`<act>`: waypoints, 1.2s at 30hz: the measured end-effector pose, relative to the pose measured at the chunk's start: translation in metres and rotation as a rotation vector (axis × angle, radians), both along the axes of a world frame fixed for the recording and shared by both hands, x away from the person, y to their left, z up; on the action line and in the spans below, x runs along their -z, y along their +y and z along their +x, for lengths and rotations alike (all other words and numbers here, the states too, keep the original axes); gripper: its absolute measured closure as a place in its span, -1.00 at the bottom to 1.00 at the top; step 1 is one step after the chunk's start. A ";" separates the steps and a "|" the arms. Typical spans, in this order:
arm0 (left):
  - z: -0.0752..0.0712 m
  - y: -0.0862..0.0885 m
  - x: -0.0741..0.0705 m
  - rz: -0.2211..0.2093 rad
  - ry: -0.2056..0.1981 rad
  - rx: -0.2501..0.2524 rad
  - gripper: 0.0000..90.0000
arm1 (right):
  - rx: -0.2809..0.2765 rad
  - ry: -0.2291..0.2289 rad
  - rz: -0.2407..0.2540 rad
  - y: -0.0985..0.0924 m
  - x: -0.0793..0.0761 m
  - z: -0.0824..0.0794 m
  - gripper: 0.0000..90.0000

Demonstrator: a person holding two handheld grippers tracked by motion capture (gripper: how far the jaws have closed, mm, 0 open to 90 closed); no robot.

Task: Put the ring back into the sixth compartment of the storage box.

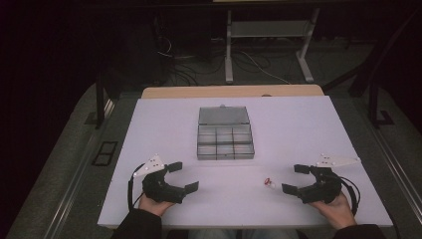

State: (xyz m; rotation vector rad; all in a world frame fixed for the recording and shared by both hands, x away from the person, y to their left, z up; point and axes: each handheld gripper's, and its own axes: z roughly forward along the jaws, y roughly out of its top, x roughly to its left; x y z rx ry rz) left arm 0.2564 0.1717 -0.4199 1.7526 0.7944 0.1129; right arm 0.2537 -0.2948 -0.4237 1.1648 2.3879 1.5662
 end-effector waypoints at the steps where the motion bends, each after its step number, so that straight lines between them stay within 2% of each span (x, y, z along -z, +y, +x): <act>1: 0.000 0.000 0.000 -0.001 0.002 -0.001 -1.00 | 0.000 0.000 0.000 0.000 0.000 0.000 -0.98; 18: 0.000 0.000 0.000 -0.003 0.007 -0.005 -1.00 | -0.014 0.011 -0.009 0.000 0.000 0.000 -0.98; 25: -0.001 0.001 0.000 0.001 0.003 -0.005 -1.00 | -0.024 0.015 -0.045 0.002 -0.002 0.000 -0.98; 26: -0.001 0.001 0.000 0.003 0.003 -0.004 -1.00 | -0.031 0.014 -0.066 0.002 -0.003 0.000 -0.98; 36: -0.002 0.001 -0.001 0.000 0.003 -0.008 -1.00 | -0.051 0.030 -0.105 0.004 -0.008 0.000 -0.98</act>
